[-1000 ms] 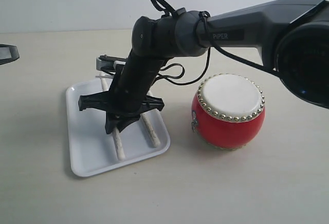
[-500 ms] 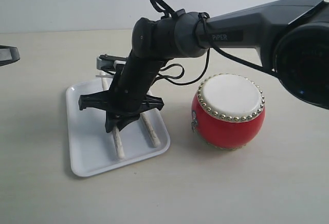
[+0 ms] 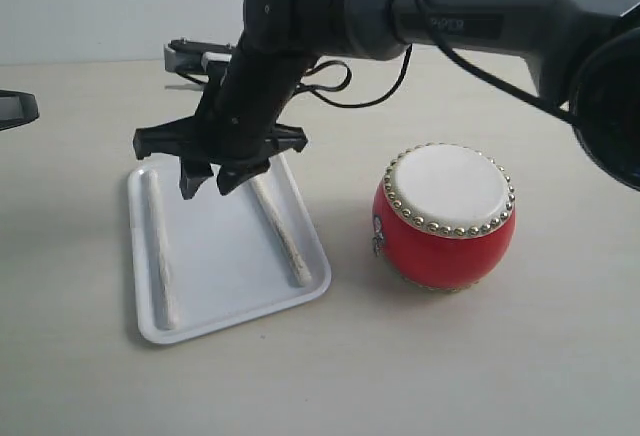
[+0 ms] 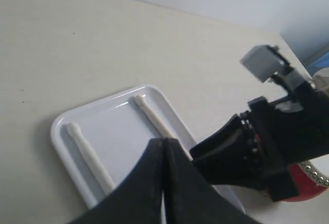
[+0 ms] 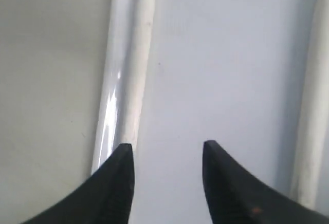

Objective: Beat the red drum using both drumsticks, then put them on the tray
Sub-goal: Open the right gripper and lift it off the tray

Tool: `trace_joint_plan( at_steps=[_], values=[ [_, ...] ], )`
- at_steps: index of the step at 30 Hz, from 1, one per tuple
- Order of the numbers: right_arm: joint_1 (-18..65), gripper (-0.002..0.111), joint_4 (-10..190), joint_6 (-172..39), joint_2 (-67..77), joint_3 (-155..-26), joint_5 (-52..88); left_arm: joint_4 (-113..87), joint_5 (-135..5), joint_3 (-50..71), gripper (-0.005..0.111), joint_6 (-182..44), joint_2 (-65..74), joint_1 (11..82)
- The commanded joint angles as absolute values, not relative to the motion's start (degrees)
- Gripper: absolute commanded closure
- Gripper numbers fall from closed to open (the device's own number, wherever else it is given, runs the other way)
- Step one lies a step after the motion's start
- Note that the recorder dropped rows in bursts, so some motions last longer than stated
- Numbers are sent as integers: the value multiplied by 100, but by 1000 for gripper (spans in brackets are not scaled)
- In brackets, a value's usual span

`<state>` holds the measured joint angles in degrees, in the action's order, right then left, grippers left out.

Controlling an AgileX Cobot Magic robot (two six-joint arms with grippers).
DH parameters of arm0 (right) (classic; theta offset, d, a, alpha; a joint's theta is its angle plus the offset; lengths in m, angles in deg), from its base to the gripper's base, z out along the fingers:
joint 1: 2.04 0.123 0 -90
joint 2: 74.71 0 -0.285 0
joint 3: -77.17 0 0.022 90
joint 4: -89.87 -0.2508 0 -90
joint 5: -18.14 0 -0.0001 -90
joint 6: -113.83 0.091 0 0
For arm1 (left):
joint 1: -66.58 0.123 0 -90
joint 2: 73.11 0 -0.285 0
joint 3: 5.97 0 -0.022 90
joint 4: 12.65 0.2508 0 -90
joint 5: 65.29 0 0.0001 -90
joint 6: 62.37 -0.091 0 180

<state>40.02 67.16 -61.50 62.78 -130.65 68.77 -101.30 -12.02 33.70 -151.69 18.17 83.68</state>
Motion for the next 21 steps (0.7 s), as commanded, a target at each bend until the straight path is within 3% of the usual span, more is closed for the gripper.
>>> trace_joint_plan(
  at_steps=[1,6,12,15,21],
  values=[
    [3997,74,7442,-6193,5691,-13132,6996,-10140,-1120,3368,107,-15249,1778,8387],
    [3997,108,8003,-6236,5149,-13132,7268,-10126,-1120,3368,107,-15355,1778,8387],
    [3997,108,7976,-6715,4672,-13094,7654,-10072,-1346,3381,107,-15343,1778,8330],
    [3997,108,7960,-6799,4357,-12881,7572,-10218,-2097,3489,107,-15333,1688,8024],
    [3997,108,7960,-6998,3302,-11709,6894,-10178,-4453,3564,107,-14811,1190,6643]
  ],
)
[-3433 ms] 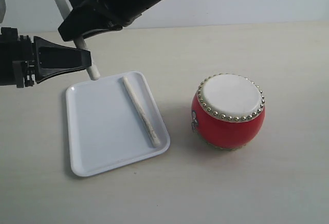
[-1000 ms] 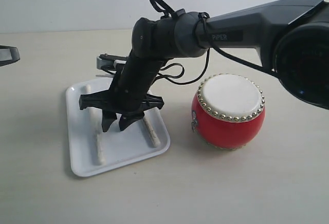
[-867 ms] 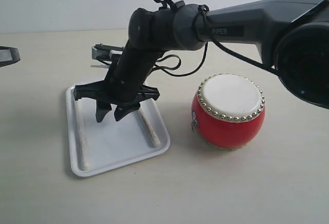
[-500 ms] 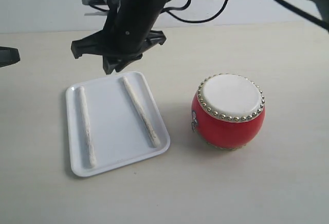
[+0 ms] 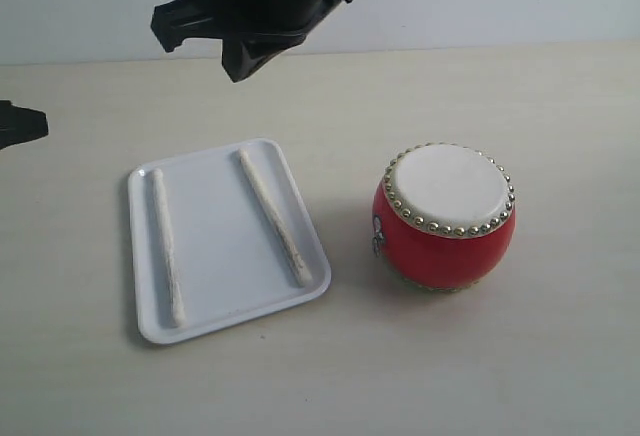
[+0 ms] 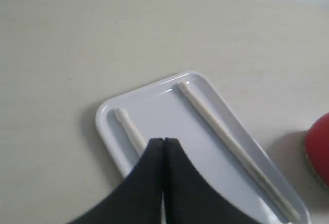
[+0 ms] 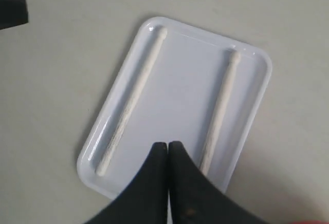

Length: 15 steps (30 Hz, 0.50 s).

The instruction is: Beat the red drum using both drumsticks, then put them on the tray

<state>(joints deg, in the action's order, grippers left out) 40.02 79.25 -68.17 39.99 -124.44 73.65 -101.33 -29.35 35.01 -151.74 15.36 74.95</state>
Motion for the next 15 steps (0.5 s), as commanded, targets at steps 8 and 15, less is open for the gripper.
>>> trace_joint_plan(
  at_steps=[8,15],
  values=[
    [3997,108,7995,-7121,1244,-9284,5034,-10231,-9558,3673,107,-14337,636,3723],
    [3997,108,8189,-7232,-96,-7745,3758,-9431,-9181,3673,107,-13937,626,2522]
  ],
)
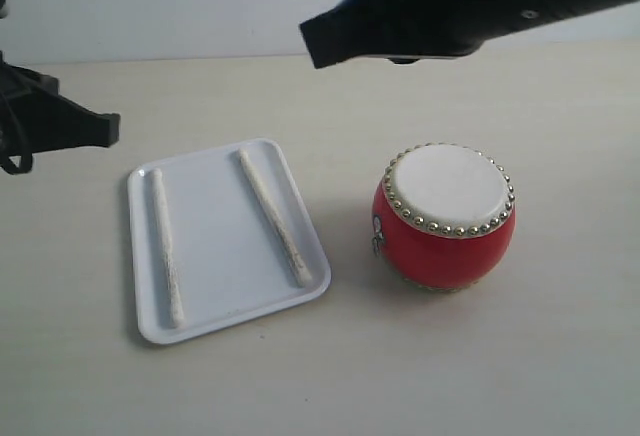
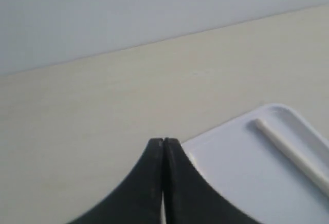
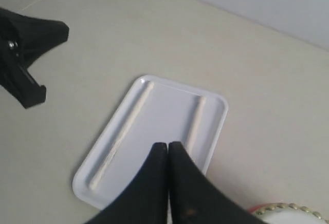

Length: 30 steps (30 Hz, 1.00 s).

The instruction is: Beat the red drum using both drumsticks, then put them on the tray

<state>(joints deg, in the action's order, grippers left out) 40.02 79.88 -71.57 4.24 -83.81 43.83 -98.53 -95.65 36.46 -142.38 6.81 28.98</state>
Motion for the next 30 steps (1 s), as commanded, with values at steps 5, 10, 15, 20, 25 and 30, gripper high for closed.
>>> trace_joint_plan(
  at_steps=[5,10,15,20,25,30],
  values=[
    [3997,108,8349,-7232,-532,-6969,2901,-8675,-7774,3673,107,-13363,536,2535],
    [3997,108,8388,-7210,-624,-6563,2216,-7964,-6094,3593,107,-13093,302,2535],
    [3997,108,7664,-6460,-611,-6563,2222,-8335,-5507,3593,107,-12932,237,2535],
    [3997,108,7631,-6266,-611,-6563,2222,-8335,-5495,3593,107,-12932,237,2535],
    [3997,108,7631,-6266,-611,-6563,2222,-8335,-5495,3593,107,-12932,237,2535],
    [3997,108,7641,-6267,-611,-6563,2222,-8033,-5548,3593,107,-13245,237,2535]
  ],
)
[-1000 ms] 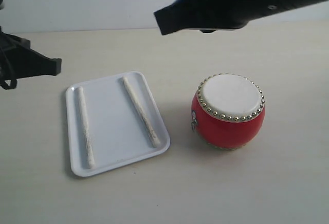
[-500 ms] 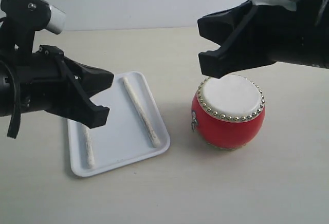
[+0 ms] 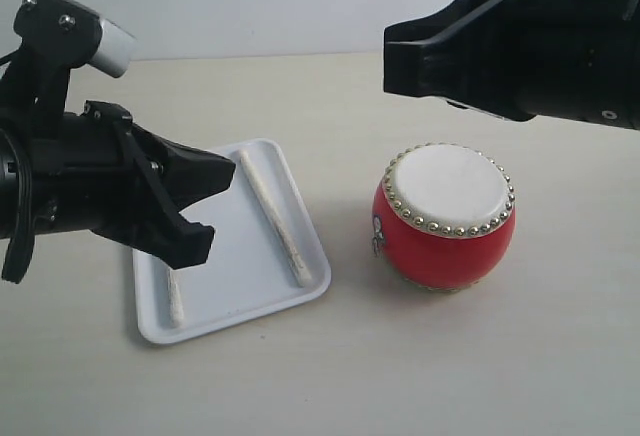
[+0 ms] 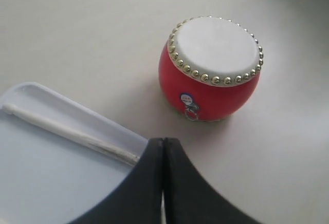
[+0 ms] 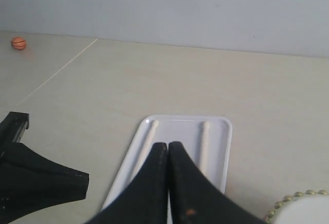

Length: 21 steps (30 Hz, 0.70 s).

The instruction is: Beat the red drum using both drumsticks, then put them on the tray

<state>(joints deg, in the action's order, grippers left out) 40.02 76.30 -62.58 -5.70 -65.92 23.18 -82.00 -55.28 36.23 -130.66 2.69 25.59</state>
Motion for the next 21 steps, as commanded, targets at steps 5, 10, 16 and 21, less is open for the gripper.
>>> trace_joint_plan(
  at_steps=[5,10,16,21],
  values=[
    [3997,108,7652,-6267,-611,-6563,2233,-8344,-5506,3657,107,-13197,20,2546],
    [3997,108,7652,-6267,-611,-6563,2233,-8415,-5462,3907,107,-13108,-683,2859],
    [3997,108,7652,-6267,-611,-6563,2233,-8415,-5462,4585,107,-12590,-2186,4105],
    [3997,108,7652,-6267,-611,-6563,2233,-8415,-5464,5226,107,-12442,-3737,5240]
  ],
)
